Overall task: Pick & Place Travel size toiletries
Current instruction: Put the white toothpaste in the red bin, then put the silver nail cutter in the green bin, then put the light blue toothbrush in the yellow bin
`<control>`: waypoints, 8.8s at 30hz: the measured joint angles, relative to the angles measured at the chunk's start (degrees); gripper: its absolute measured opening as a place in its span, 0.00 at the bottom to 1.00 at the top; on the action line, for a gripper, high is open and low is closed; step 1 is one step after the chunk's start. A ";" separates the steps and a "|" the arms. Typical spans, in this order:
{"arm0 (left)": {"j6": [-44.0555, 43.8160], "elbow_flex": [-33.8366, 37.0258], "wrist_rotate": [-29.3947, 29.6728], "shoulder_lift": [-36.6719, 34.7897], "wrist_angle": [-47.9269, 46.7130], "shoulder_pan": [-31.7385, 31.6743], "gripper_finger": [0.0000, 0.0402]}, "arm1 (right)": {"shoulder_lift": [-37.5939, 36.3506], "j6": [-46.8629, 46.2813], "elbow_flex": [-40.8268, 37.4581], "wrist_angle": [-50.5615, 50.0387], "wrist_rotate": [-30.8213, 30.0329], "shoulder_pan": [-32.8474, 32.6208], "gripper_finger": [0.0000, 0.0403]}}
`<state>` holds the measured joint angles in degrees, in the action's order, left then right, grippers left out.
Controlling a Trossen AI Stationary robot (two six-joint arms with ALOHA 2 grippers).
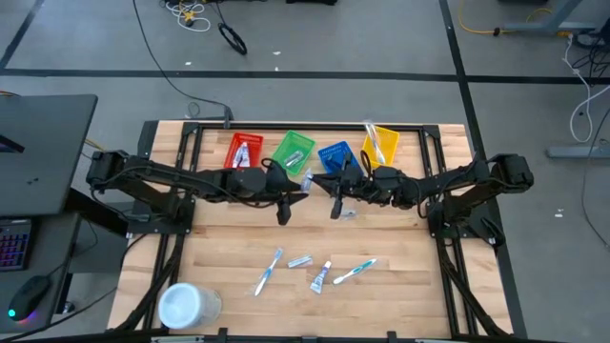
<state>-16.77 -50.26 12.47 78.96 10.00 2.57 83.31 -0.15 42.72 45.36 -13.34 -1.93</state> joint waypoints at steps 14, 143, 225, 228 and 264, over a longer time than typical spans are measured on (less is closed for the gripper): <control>-0.47 0.03 0.92 0.00 -0.53 -0.11 0.19 | -0.02 -0.01 0.00 -0.89 -0.04 0.04 0.04; -4.34 -4.41 3.85 19.66 -11.61 20.85 0.37 | 0.00 -14.81 -0.02 -49.02 9.42 1.53 0.45; 12.52 -4.33 -0.81 10.27 -15.50 -29.63 0.17 | 0.00 -14.39 -0.02 -47.25 9.44 1.51 0.45; 10.25 -4.33 -1.35 10.38 -15.33 -29.62 0.17 | 0.00 -14.38 -0.02 -47.25 9.44 1.53 0.45; 11.78 -4.35 -3.04 22.72 -9.78 -30.04 0.33 | 0.02 -14.96 -0.02 -50.02 9.48 -4.39 0.45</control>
<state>-4.99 -54.61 9.43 101.68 0.22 -27.47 83.33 -15.11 42.70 -4.66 -3.86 -6.32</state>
